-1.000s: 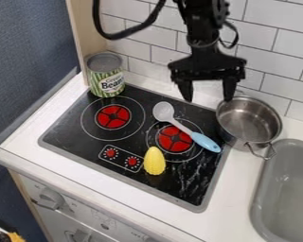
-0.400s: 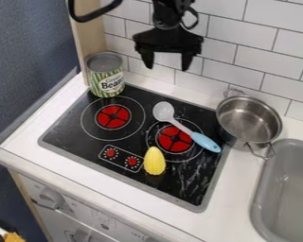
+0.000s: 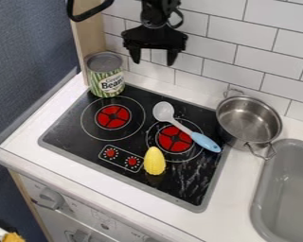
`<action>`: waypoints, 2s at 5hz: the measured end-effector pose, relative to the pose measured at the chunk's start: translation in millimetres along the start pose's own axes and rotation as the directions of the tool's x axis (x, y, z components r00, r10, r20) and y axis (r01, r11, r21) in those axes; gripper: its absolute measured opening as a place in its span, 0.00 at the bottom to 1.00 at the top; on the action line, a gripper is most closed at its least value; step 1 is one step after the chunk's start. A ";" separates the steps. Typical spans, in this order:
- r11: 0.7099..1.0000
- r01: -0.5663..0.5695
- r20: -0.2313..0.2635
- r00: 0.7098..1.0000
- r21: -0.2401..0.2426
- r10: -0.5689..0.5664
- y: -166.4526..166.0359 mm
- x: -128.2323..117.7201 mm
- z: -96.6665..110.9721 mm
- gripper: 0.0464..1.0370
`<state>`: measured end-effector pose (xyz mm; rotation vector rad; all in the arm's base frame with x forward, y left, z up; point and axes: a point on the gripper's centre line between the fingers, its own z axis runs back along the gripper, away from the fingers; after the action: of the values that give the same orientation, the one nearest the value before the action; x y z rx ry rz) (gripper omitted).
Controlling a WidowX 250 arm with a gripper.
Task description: Move the can in the lower left side of the burner
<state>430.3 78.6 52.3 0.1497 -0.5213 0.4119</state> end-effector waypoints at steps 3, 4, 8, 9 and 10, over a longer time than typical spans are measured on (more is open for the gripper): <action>0.984 0.098 0.016 0.995 0.148 -0.101 26.4 5.6 -32.5 0.96; 0.973 0.039 -0.006 0.999 0.226 -0.039 58.5 11.3 -46.4 0.96; 0.972 -0.001 -0.143 0.989 0.234 0.035 71.3 -18.9 -32.7 0.96; 0.978 0.014 -0.184 0.983 0.207 0.025 74.9 -31.1 -17.0 0.96; 0.978 0.038 -0.215 0.977 0.207 0.008 79.7 -44.3 -4.2 0.96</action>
<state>364.0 136.8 28.8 0.3094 -0.2626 0.4620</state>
